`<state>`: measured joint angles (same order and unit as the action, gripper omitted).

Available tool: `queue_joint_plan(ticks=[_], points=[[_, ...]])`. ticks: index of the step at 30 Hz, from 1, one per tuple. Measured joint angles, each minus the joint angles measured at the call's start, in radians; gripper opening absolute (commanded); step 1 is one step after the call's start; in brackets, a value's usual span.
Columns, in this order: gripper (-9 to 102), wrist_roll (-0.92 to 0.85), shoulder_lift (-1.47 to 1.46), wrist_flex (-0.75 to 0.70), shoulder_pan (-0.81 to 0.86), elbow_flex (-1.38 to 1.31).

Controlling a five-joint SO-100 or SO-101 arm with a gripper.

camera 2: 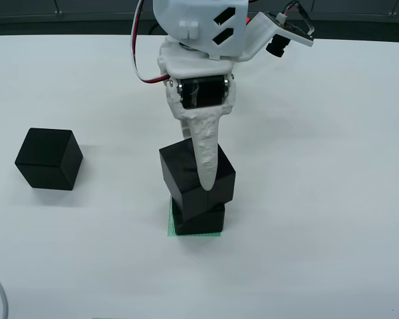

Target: Stack 3 Blocks on the chosen place.

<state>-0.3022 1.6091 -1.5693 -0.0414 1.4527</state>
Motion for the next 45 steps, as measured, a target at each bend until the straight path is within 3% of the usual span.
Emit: queue_joint_plan(ticks=[13,23,30,45], points=[[33,-0.213,0.176,0.0,0.178,0.057],[33,-0.626,0.262,0.014,0.644,0.179],[33,-0.65,0.075,0.026,0.792,0.133],[33,-0.5,-0.218,0.054,0.741,-0.066]])
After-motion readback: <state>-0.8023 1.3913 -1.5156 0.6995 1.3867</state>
